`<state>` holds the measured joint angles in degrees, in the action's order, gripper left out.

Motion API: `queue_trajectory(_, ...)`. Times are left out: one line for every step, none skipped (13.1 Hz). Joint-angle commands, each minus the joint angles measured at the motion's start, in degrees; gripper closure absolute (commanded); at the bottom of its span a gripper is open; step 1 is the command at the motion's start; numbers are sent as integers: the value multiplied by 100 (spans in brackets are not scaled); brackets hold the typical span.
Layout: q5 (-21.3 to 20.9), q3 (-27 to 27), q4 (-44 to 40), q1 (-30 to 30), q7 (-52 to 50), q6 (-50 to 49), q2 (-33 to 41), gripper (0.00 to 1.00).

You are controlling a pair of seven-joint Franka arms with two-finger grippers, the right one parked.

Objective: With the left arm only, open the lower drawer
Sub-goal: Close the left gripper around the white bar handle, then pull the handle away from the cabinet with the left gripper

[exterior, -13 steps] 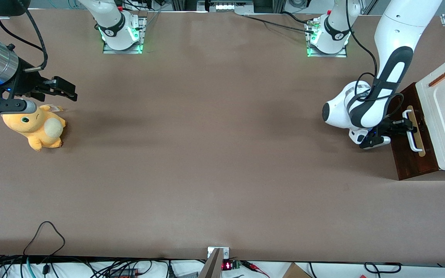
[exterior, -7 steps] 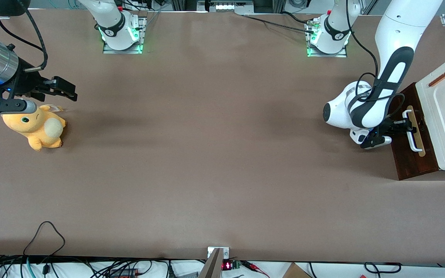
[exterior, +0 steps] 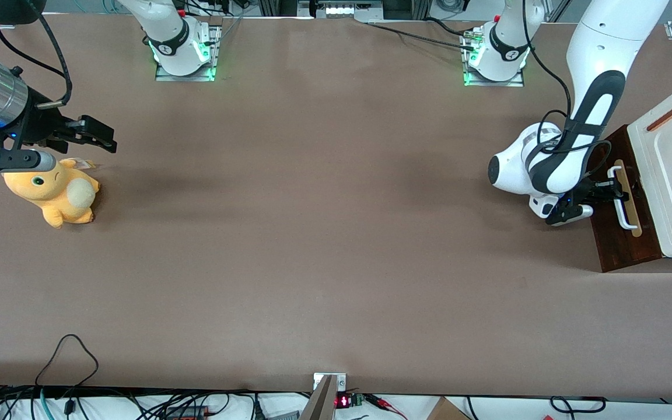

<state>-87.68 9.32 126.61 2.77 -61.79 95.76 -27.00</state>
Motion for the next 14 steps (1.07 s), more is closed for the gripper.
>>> queue_trajectory(-91,-18,-84,-153,132,22,-24,100)
queue_trajectory(-91,-1,-119,-197,184,30,-24,100)
queue_trajectory(-82,26,-128,-267,185,31,-24,100)
queue_trajectory(-74,61,-128,-346,185,31,-33,100)
queue_trajectory(-47,165,-137,-399,185,31,-33,100)
queue_trajectory(14,271,-163,-426,220,31,-33,100)
queue_trajectory(162,368,-242,-444,220,39,-42,100)
queue_trajectory(364,482,-312,-496,220,39,-42,100)
queue_trajectory(557,553,-374,-584,220,31,-42,100)
queue_trajectory(611,623,-374,-602,220,31,-42,100)
queue_trajectory(612,693,-374,-628,220,31,-50,100)
queue_trajectory(673,763,-392,-681,220,31,-51,100)
queue_trajectory(787,782,-479,-751,220,31,-51,100)
queue_trajectory(910,808,-497,-778,220,31,-51,100)
